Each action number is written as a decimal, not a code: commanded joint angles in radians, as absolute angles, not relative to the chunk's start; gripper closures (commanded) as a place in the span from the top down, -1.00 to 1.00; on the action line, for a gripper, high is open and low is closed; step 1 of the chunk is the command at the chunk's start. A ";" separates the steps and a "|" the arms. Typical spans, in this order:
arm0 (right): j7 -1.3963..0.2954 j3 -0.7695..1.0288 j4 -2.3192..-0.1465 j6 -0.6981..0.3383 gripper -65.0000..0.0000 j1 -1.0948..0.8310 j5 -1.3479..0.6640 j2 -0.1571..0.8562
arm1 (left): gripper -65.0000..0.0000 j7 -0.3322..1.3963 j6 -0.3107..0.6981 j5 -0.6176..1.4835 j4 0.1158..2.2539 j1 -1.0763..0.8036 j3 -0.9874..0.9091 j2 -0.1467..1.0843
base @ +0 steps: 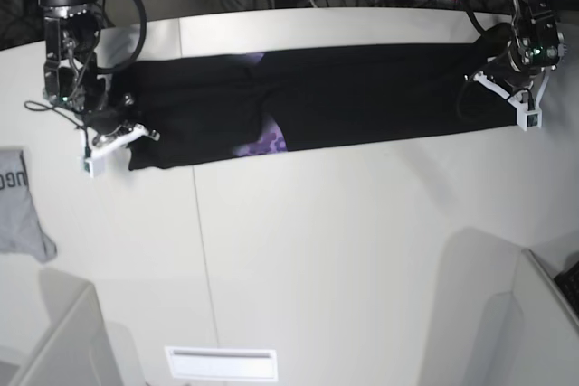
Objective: Fold the T-shirt properly
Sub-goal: 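Straighten the folded edge with both grippers, then open the left gripper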
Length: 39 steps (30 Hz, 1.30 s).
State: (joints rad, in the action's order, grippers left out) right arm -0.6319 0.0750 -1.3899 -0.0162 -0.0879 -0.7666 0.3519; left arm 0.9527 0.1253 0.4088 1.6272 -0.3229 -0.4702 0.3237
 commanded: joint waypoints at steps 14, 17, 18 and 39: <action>-0.713 0.085 -1.592 -0.001 -1.00 -0.048 -0.668 0.363 | -1.00 0.960 0.122 0.397 1.596 -0.179 -0.455 0.341; -0.713 0.088 -1.521 -0.001 -1.00 -0.007 -0.668 0.366 | -1.00 0.960 0.122 0.397 1.596 -0.179 -0.455 0.341; -0.713 0.088 -1.492 -0.001 -1.00 0.005 -0.668 0.371 | -1.00 0.960 0.122 0.397 1.596 -0.179 -0.455 0.341; -0.713 0.082 -1.753 -0.001 -1.00 -0.113 -0.668 0.357 | -1.00 0.958 0.354 0.707 1.988 -0.579 -0.779 0.309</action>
